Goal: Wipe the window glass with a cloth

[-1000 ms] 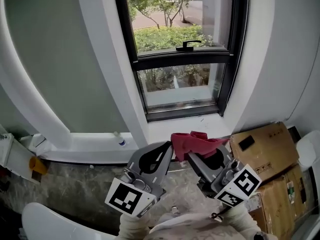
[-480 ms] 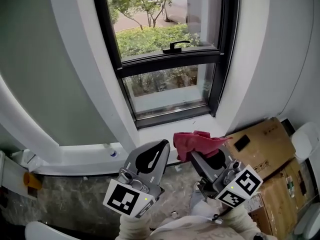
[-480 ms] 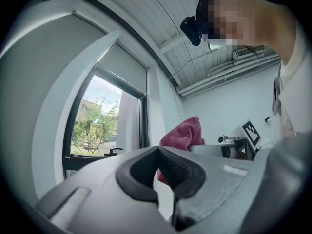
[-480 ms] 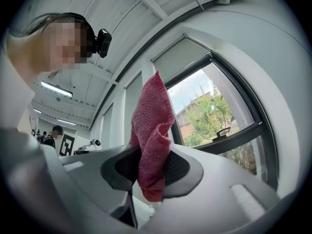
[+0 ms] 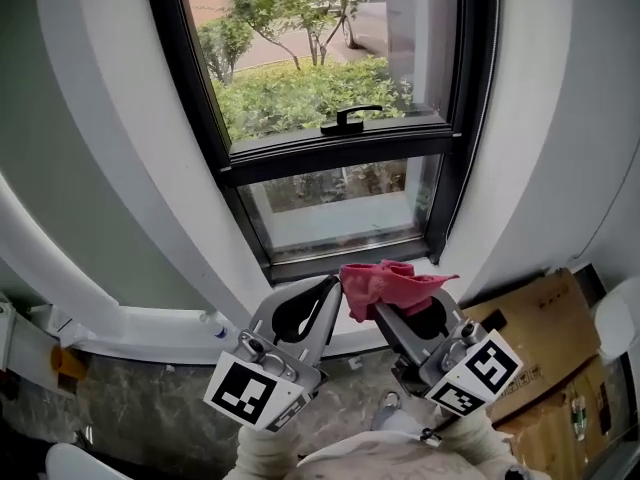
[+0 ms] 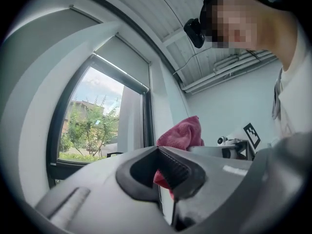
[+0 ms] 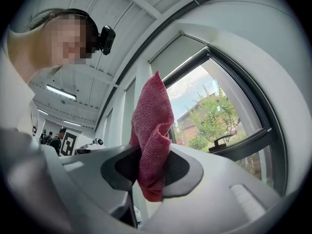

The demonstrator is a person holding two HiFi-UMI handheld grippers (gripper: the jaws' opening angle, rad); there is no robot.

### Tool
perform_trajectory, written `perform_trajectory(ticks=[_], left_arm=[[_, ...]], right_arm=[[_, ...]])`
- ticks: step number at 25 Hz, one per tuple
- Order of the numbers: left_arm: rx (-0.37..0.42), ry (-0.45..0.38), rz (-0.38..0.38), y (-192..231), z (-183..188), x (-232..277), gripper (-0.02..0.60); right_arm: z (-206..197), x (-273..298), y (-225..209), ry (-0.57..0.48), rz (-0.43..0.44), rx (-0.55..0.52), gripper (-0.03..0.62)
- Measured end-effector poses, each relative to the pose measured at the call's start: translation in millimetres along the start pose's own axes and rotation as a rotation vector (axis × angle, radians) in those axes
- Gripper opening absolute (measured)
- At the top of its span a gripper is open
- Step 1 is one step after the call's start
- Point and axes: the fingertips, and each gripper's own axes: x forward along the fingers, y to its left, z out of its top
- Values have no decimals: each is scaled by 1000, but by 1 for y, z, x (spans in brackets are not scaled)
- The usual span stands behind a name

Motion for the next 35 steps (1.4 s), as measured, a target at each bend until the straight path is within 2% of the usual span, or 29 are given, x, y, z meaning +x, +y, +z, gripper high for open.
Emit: perform_trajectory(ticks=[10,19,26,35], left_arm=[[44,-16,45,8,-6,119,0],[38,50,80,36,-37,161,0],[15,45,60,91,-55,170,0],[29,23,30,193,-51,175,0]], right_arm=[[32,7,-113,-6,66,-27,123],[9,31,-167,7,86,68,123],[-14,82,-187,27,57,67,123],[-24,189,-203,12,21,36,121]])
